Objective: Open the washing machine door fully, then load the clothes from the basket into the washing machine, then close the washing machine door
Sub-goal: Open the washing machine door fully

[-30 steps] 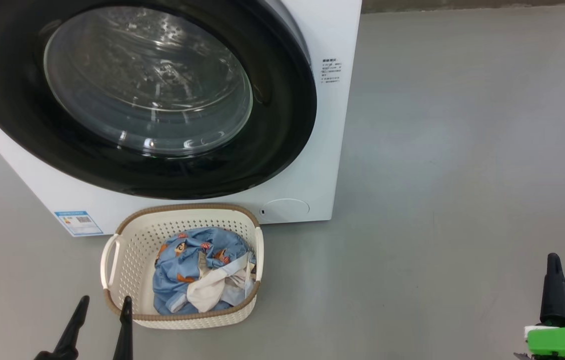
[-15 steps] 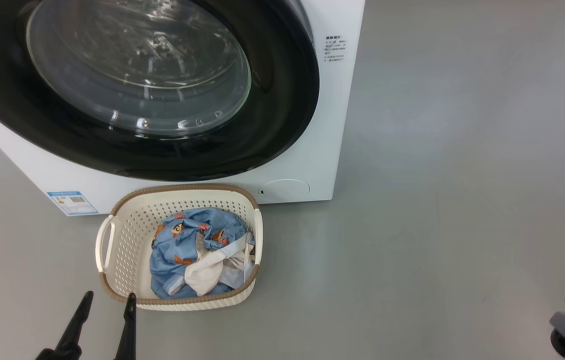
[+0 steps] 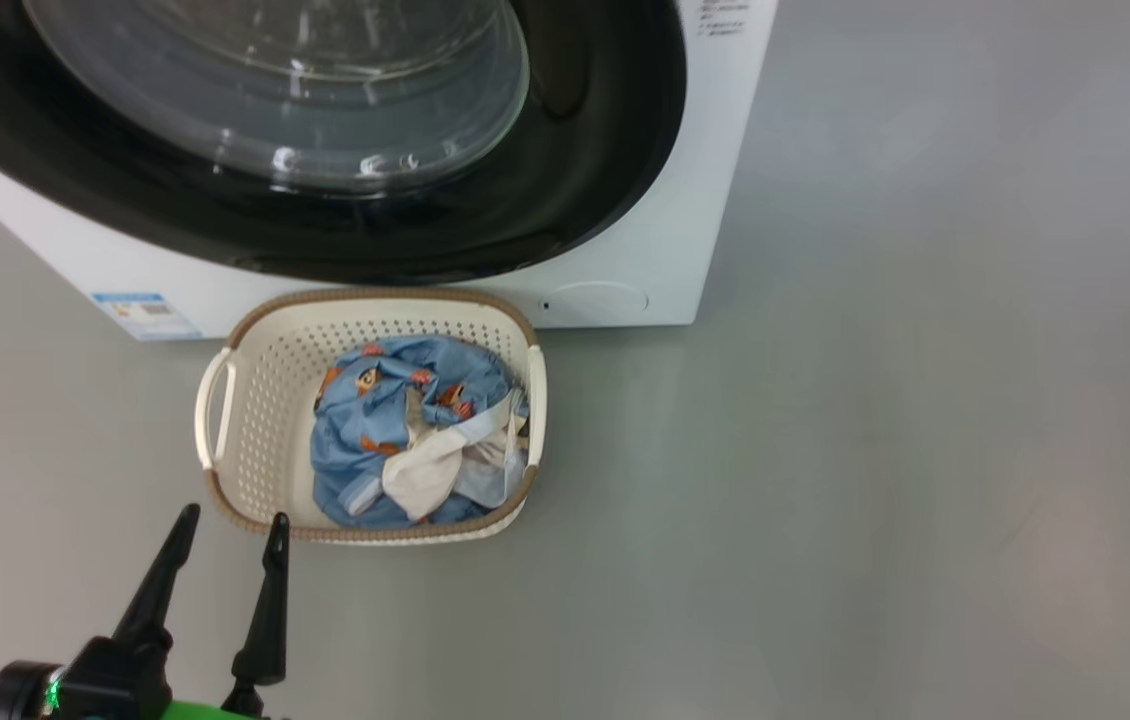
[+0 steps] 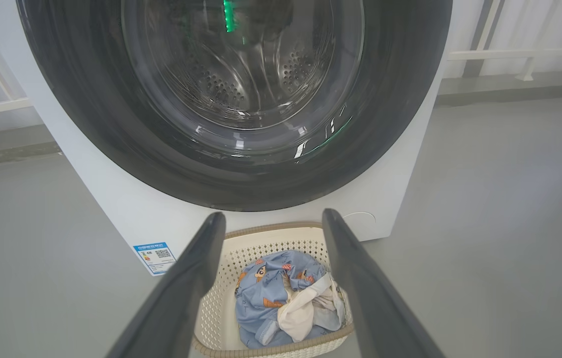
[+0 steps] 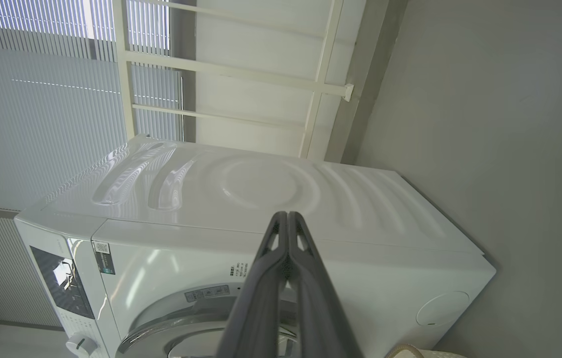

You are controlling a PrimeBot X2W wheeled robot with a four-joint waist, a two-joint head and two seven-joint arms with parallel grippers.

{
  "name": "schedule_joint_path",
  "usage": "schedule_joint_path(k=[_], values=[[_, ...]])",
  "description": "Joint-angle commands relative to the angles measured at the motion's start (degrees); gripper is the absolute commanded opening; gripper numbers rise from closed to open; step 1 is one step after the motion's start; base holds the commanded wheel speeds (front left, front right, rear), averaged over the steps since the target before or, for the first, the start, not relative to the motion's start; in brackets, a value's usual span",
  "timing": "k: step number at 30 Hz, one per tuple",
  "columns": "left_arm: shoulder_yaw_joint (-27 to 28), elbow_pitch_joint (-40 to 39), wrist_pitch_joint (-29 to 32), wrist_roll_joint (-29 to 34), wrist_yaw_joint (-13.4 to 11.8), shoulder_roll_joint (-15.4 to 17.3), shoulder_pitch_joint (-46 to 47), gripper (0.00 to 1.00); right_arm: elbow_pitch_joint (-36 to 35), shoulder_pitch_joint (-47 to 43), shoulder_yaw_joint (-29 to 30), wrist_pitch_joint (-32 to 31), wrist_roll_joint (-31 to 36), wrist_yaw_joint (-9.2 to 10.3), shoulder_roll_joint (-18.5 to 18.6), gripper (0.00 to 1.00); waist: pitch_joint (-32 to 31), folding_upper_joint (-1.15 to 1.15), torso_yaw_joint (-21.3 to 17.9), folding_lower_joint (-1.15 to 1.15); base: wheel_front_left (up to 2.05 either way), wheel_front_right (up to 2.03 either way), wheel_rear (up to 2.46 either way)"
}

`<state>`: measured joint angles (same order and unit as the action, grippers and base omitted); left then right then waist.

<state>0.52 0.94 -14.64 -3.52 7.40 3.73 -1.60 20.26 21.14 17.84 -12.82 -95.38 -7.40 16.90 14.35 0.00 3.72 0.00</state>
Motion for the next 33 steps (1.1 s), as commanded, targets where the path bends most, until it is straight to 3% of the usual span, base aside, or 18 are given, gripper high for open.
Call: schedule_joint_path(k=[1, 15, 33], values=[[1.8, -1.8, -0.4, -0.3, 0.1, 0.7, 2.0, 1.00, -1.1, 1.9, -0.3, -1.2, 0.4, -0.09, 1.8, 0.00, 2.8, 0.00, 2.1, 0.00, 0.00, 0.00, 0.00], [1.2, -4.0, -0.4, -0.8, 0.1, -0.7, 4.0, 1.00, -2.5, 16.9, -1.3, -9.5, 3.3, -0.09, 5.7, 0.00, 10.6, 0.00, 7.7, 0.00, 0.00, 0.00, 0.00], [-0.4, -4.7, -0.4, -4.2, -2.6, -0.8, 4.7, 1.00, -2.8, 28.7, -9.6, -12.3, 7.2, -0.09, 5.0, 0.00, 14.2, 0.00, 13.2, 0.00, 0.00, 0.00, 0.00]])
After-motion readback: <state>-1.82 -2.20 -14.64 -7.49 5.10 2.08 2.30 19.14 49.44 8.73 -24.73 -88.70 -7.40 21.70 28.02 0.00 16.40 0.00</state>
